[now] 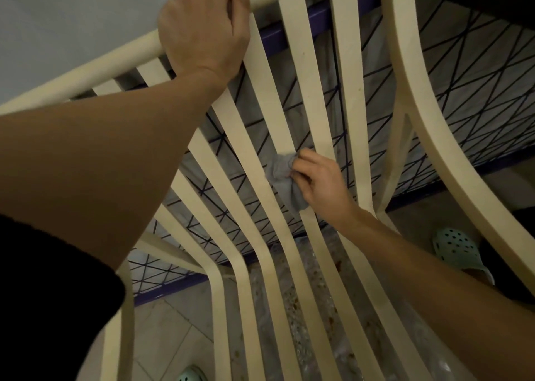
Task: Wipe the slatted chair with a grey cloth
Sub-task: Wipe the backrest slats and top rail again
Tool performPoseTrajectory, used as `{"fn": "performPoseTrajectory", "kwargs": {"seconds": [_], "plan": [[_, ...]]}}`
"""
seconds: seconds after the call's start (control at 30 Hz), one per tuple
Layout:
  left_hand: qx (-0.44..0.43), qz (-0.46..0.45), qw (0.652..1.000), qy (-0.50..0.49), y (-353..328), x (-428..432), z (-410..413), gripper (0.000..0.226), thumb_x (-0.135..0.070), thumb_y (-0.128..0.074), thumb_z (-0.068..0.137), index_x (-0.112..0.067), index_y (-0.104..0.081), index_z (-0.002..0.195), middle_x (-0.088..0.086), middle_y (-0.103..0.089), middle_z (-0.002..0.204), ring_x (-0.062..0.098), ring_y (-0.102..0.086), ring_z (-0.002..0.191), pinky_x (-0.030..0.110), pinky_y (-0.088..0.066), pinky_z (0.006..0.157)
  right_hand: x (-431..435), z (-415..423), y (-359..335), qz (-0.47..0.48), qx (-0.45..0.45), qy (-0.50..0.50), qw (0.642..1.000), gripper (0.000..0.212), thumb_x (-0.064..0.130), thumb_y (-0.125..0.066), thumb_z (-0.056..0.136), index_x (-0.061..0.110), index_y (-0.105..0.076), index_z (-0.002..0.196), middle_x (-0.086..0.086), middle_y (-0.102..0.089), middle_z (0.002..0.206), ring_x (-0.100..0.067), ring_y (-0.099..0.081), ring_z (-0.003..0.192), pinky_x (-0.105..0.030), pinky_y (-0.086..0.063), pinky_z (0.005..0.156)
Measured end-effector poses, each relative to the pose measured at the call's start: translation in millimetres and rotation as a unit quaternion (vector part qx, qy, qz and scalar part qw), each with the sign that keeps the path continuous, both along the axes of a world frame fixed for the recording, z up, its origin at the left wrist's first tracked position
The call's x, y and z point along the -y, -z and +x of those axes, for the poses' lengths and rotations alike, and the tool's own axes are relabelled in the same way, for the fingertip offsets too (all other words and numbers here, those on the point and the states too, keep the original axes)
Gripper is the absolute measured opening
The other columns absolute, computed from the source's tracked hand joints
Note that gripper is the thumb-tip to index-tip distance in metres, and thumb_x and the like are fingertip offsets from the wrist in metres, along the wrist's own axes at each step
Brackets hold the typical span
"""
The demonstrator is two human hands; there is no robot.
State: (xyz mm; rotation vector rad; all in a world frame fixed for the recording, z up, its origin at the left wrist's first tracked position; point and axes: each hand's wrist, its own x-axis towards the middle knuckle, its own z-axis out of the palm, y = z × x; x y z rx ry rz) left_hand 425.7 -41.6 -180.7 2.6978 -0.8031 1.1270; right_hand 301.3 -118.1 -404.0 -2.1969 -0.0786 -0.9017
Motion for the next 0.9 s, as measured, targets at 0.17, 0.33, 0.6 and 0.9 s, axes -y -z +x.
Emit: {"fn": "performPoseTrajectory", "kwargs": {"seconds": [0.17, 0.33, 0.6, 0.9], "plan": [[-0.008, 0.002, 1.0, -0.014, 1, 1, -3, 0.051, -0.048, -0.019, 0.103, -0.016, -0.057, 0.117, 0.008, -0.055, 0.104, 0.022, -0.048, 0.095, 0.025, -0.02, 0.075, -5, -19, 36, 0.003, -0.021, -0.049, 0.999, 0.018, -0.015, -0.058, 0.078, 0.0, -0.069, 0.075, 0.008, -0.048, 0.082, 0.012, -0.041, 0.08, 0.004, -0.032, 0.08], [-0.023, -0.013, 1.0, -0.011, 3, 0, -6, 0.049, -0.045, -0.024, 0.103, -0.013, -0.055, 0.123, 0.008, -0.057, 0.123, 0.02, -0.05, 0.11, 0.027, -0.029, 0.093, -13, -29, 87, 0.018, -0.118, -0.042, 0.992, 0.014, -0.011, -0.065, 0.07, 0.001, -0.072, 0.066, -0.012, -0.062, 0.067, 0.005, -0.044, 0.071, 0.004, -0.036, 0.074], [-0.005, -0.012, 1.0, 0.006, 3, 1, 3, 0.053, -0.05, -0.019, 0.101, -0.017, -0.059, 0.111, 0.003, -0.046, 0.091, 0.015, -0.038, 0.083, 0.026, -0.021, 0.074, -25, -54, 91, 0.053, -0.299, -0.016, 0.953, 0.024, -0.01, -0.054, 0.086, 0.005, -0.071, 0.079, -0.003, -0.06, 0.086, -0.012, -0.055, 0.083, -0.021, -0.039, 0.075], [0.007, -0.026, 0.999, 0.038, 6, 1, 6, 0.055, -0.052, -0.015, 0.1, -0.017, -0.057, 0.097, 0.007, -0.048, 0.08, 0.03, -0.048, 0.076, 0.041, -0.035, 0.073, -7, -57, 0, 0.253, -0.143, -0.005, 0.957, 0.03, -0.02, -0.051, 0.078, 0.009, -0.057, 0.079, -0.001, -0.041, 0.064, -0.01, -0.041, 0.062, -0.023, -0.036, 0.062]]}}
